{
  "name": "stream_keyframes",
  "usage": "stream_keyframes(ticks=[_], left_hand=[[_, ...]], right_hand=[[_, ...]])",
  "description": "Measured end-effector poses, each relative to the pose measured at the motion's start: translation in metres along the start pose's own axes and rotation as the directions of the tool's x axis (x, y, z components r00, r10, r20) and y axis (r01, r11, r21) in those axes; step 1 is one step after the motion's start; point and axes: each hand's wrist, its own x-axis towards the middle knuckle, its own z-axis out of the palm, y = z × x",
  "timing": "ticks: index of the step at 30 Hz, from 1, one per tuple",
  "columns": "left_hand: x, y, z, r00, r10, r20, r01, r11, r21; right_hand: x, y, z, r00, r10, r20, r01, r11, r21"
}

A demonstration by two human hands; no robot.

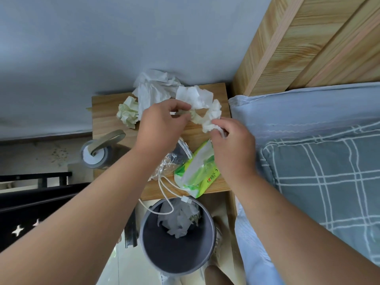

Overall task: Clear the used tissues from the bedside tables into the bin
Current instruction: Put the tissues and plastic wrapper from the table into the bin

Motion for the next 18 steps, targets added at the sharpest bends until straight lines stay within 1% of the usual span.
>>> stream_keyframes(ticks=[8,13,18], left_hand=[[-0.044,-0.007,-0.024,0.998,0.041,-0.037,-0.044,0.995,-0.087],[-0.065,-0.018,-0.027,1.000,-0.017,-0.013,0.016,0.997,-0.070],[-0.092,-0.023,-0.037,0.998,-0.064,-0.019,0.061,0.990,-0.124]], right_hand=[[-0.031,-0.018,-0.018,0.997,0.076,-0.026,-0.073,0.991,0.108],[-0.049,-0.018,-0.025,0.994,0.112,-0.006,-0.111,0.988,0.106],[-0.070,-0.016,-0.030,0.994,0.113,-0.011,-0.110,0.985,0.136]])
